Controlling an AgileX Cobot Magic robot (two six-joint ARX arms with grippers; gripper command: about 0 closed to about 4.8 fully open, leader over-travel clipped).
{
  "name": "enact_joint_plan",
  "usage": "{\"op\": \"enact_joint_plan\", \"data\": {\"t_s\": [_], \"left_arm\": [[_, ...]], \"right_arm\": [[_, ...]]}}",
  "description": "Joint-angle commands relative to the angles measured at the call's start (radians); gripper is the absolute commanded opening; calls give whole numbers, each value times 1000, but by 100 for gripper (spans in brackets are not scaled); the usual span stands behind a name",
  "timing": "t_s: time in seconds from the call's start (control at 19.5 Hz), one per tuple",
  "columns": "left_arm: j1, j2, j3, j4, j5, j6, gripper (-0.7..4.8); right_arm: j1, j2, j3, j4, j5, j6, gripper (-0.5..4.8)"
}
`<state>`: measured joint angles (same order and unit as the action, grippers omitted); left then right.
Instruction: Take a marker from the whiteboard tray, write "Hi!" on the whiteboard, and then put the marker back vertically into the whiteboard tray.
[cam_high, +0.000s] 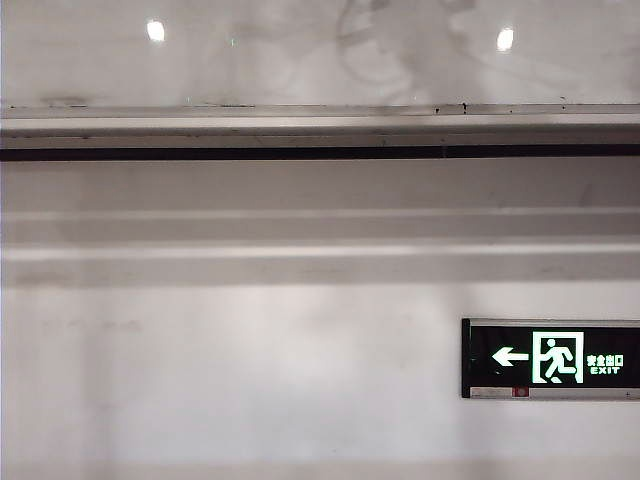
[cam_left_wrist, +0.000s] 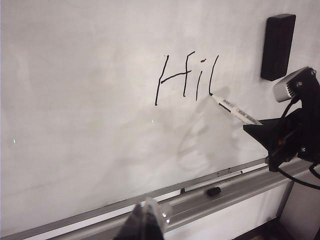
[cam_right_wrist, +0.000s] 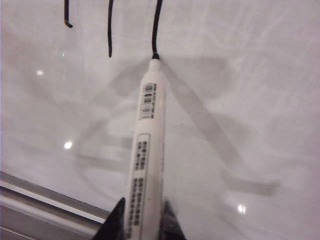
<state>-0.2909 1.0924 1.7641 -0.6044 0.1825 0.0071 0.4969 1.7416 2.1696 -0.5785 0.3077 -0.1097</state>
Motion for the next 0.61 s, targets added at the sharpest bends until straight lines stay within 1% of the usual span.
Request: {"op": "enact_joint_plan", "data": {"t_s": [0.05,0.41,0.61], "left_arm": [[0,-6,3,-1,5,0,-5],[0,-8,3,0,6,0,-6],[0,-9,3,0,6,0,-6]], "right_arm": [[19,-51,5,-1,4,5,-5],[23,-33,2,-73,-15,6,-5],[23,-7,2,-63,-12,6,-5]]}}
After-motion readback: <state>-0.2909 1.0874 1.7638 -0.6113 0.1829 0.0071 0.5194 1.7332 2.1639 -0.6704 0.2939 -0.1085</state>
